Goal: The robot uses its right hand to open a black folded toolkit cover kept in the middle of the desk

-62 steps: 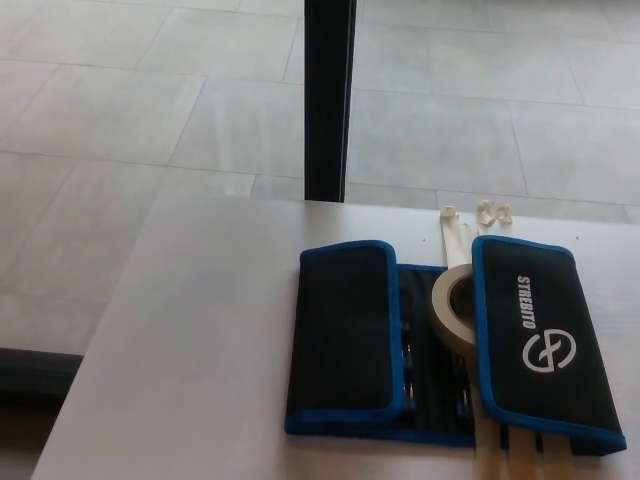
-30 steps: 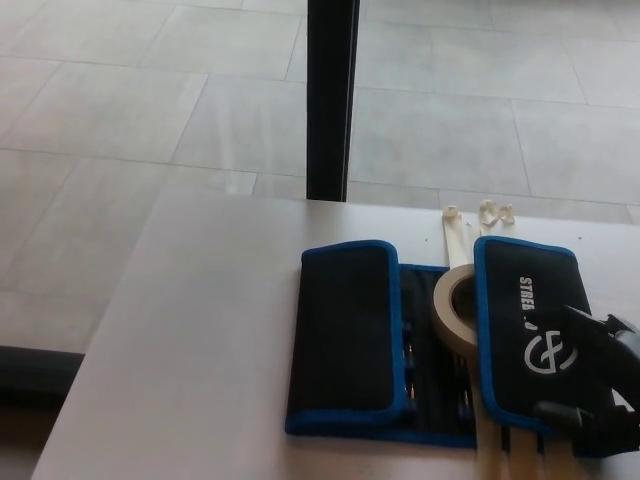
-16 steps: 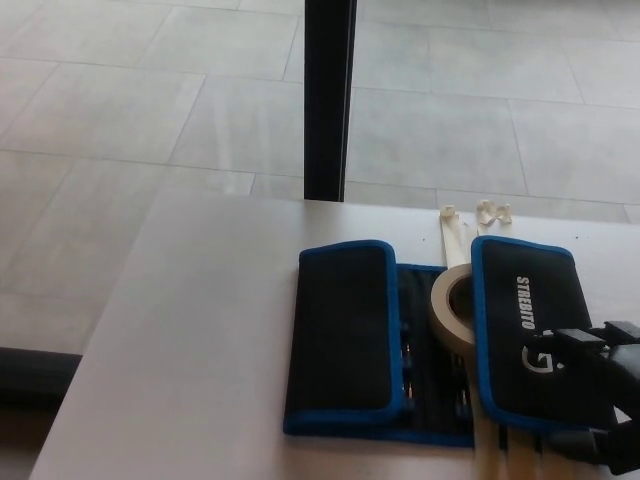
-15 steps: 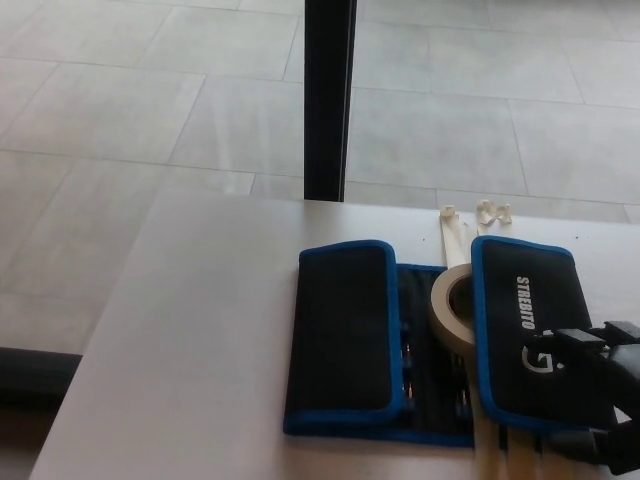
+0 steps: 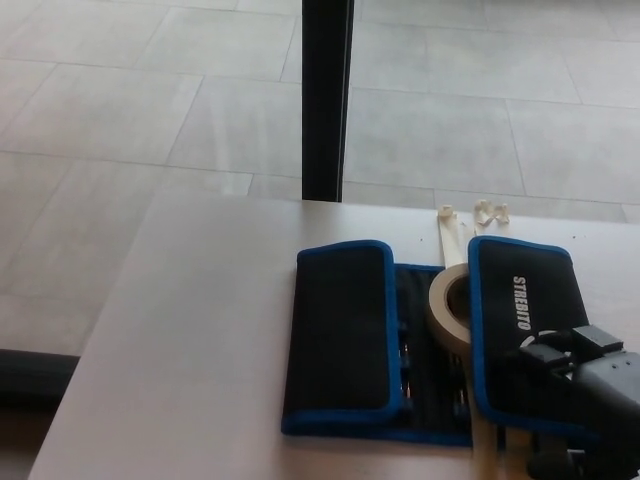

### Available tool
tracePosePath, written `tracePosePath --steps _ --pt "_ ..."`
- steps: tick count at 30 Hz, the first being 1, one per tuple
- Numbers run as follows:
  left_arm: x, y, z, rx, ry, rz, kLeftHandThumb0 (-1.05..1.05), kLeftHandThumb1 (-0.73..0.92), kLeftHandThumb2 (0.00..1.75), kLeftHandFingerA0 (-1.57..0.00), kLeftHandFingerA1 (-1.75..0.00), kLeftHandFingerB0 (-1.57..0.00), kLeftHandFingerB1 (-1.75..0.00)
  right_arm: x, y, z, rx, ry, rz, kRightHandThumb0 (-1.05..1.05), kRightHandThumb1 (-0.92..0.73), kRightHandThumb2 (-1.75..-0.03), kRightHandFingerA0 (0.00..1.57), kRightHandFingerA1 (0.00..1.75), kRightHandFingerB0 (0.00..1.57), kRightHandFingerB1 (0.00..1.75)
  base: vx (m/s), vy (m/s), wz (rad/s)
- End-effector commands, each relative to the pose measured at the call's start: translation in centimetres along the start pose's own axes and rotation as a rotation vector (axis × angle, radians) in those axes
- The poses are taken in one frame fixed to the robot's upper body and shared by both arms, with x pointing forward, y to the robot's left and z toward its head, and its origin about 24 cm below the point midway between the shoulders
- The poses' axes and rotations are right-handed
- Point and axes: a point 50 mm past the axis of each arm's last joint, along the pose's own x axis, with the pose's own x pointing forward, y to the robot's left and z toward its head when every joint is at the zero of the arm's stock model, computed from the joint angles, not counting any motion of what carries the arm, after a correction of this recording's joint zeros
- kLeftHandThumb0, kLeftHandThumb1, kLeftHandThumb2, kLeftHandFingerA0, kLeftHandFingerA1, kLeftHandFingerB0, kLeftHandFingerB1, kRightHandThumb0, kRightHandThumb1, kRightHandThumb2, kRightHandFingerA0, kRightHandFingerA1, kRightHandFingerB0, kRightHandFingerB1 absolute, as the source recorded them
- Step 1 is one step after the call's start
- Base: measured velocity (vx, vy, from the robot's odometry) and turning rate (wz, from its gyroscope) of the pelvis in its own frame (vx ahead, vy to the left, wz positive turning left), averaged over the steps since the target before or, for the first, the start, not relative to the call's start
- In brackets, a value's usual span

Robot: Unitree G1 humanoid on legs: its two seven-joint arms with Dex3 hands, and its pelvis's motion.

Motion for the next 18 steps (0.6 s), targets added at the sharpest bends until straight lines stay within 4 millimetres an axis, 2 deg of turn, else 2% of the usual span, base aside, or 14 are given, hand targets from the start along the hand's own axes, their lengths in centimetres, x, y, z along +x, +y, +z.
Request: tracePosePath --steps 1,3,4,5,6,7,8,12,13,14,15,16,17,18 --pt "0.0 0.5 0.5 -0.042 -0.007 0.019 -0.96 0.73 0.75 -0.32 -0.58 -0.26 -0.43 0.1 0.5 -0.8 -0.097 0.078 -0.016 -0.64 -0.69 -0.61 0.15 0.54 0.24 0.31 0.00 0.000 0.00" --pt "0.0 0.5 0.4 -0.061 -0.008 0.021 -0.96 0.73 0.75 -0.32 -0.58 -0.26 -0.43 0.2 0.5 -1.1 -0.114 0.107 -0.029 -0.64 -0.69 -0.61 0.15 0.54 0.24 0.31 0.00 0.000 0.00" --pt "-0.1 0.5 0.5 -0.038 -0.010 0.019 -0.94 0.85 0.65 -0.35 -0.57 -0.30 -0.40 0.1 0.6 -1.6 -0.107 0.141 -0.033 -0.58 -0.67 -0.62 0.11 0.54 0.23 0.31 0.00 0.000 0.00" --pt "0.0 0.4 0.5 -0.041 -0.012 0.016 -0.94 0.85 0.66 -0.36 -0.58 -0.29 -0.40 0.0 0.6 -2.0 -0.115 0.158 -0.051 -0.55 -0.66 -0.61 0.13 0.53 0.25 0.31 0.00 0.000 0.00" --pt "0.0 0.4 0.4 -0.026 -0.013 0.010 -0.94 0.86 0.66 -0.34 -0.58 -0.27 -0.41 -0.2 0.7 -2.6 -0.152 0.178 -0.060 -0.58 -0.51 -0.83 0.11 0.56 0.18 0.43 0.00 0.000 0.00" --pt "-0.1 0.5 0.5 -0.025 -0.013 0.010 -0.94 0.86 0.66 -0.34 -0.58 -0.27 -0.41 -0.1 0.8 -2.6 -0.157 0.179 -0.063 -0.58 -0.51 -0.83 0.11 0.56 0.18 0.43 0.00 0.000 0.00" --pt "-0.1 0.5 0.5 -0.023 -0.012 0.010 -0.93 0.86 0.66 -0.33 -0.57 -0.28 -0.40 -0.3 0.9 -3.2 -0.175 0.193 -0.071 -0.50 -0.64 -0.60 0.09 0.51 0.27 0.31 0.00 0.000 0.00" --pt "-0.1 0.5 0.5 0.046 -0.015 0.015 -0.95 0.88 0.67 -0.35 -0.55 -0.29 -0.39 -0.9 1.1 -4.6 -0.242 0.236 -0.110 -0.47 -0.60 -0.59 0.10 0.45 0.29 0.32 0.00 0.000 0.00" --pt "-0.1 0.5 0.5 0.052 -0.016 0.016 -0.99 0.76 0.77 -0.31 -0.58 -0.25 -0.43 -1.0 1.0 -5.1 -0.263 0.245 -0.131 -0.47 -0.60 -0.59 0.12 0.44 0.30 0.32 0.00 0.000 0.00" --pt "-0.1 0.5 0.6 0.041 -0.015 0.013 -0.95 0.88 0.67 -0.31 -0.57 -0.28 -0.40 -1.0 1.0 -5.4 -0.266 0.254 -0.145 -0.46 -0.59 -0.59 0.11 0.46 0.29 0.31 0.00 0.000 0.00" --pt "0.0 0.5 0.5 -0.028 -0.009 0.008 -0.94 0.85 0.66 -0.32 -0.57 -0.28 -0.40 -1.1 0.9 -5.6 -0.264 0.254 -0.173 -0.46 -0.59 -0.59 0.14 0.47 0.30 0.32 0.00 0.000 0.00" --pt "0.0 0.5 0.5 -0.018 -0.009 0.013 -0.93 0.86 0.66 -0.33 -0.55 -0.28 -0.39 -1.1 0.8 -5.7 -0.296 0.248 -0.196 -0.48 -0.59 -0.59 0.18 0.51 0.32 0.33 0.00 0.000 0.00" --pt "0.0 0.5 0.5 -0.031 -0.010 0.014 -0.95 0.74 0.75 -0.32 -0.58 -0.26 -0.42 -1.1 0.7 -5.8 -0.302 0.248 -0.204 -0.47 -0.60 -0.60 0.21 0.53 0.31 0.33 0.00 0.000 0.00" --pt "-0.1 0.5 0.5 -0.028 -0.014 0.012 -0.91 0.87 0.66 -0.34 -0.57 -0.29 -0.40 -1.1 0.8 -6.0 -0.323 0.244 -0.230 -0.44 -0.63 -0.59 0.28 0.55 0.32 0.34 0.00 0.000 0.00"
